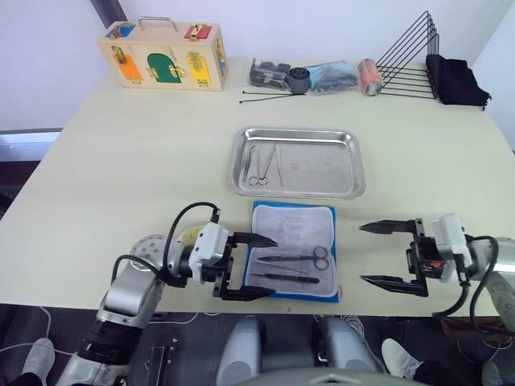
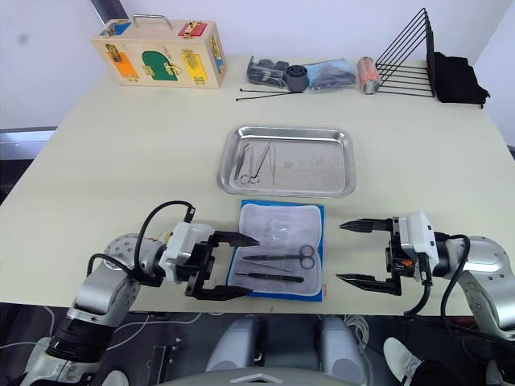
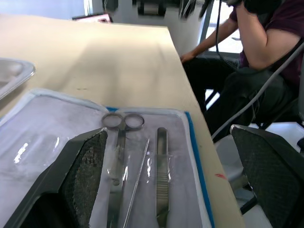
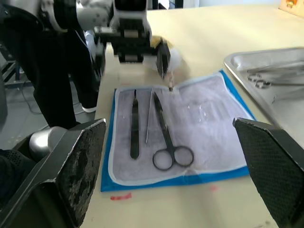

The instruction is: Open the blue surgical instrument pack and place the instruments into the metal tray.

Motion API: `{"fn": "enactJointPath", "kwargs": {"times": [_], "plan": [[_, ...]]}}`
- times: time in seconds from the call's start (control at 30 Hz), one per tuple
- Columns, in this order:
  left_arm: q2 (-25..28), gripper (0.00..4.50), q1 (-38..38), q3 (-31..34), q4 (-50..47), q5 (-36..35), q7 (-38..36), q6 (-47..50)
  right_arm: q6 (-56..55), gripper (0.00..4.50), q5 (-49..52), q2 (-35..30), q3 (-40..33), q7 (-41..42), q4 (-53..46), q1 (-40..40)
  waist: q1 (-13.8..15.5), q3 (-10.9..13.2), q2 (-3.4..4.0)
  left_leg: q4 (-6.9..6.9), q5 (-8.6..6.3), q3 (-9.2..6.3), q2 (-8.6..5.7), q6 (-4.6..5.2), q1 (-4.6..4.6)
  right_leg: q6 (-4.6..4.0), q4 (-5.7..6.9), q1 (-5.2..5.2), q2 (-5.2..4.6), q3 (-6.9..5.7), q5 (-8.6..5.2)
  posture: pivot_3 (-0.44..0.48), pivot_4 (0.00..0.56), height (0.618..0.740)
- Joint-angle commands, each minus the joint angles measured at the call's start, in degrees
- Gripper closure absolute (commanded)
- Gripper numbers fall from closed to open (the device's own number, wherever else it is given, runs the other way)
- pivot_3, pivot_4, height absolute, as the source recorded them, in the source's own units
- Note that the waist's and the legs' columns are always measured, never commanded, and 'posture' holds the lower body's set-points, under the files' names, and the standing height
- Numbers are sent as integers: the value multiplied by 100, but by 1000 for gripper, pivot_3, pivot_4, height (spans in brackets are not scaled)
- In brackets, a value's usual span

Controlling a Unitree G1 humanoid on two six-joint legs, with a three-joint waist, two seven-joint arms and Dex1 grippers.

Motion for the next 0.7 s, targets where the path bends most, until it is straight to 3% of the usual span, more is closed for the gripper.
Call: {"fn": "enactJointPath", "kwargs": {"times": [0.03, 0.53, 0.7], "plan": [[14, 83, -132, -41, 342, 111, -204, -500, 167, 0, 261, -127, -319, -30, -331, 12, 0, 0, 0, 0, 0, 1, 0, 0, 0, 0, 0, 0, 0, 0, 0, 0, 150, 740], [6, 83, -955, -259, 2094, 506, -828, -1608, 506, 0, 387, -163, -343, -164, -702, -87, 0, -1, 0, 19, 2, 1, -1, 1, 10, 1, 23, 6, 1, 2, 1, 0, 150, 740], [37, 83, -1035, -399, 2246, 481, -1063, -1629, 563, 0, 383, -129, -308, -217, -751, -114, -6, -2, 2, 52, 1, 3, -1, 1, 12, 1, 55, 6, 2, 7, 0, 0, 150, 740]]}}
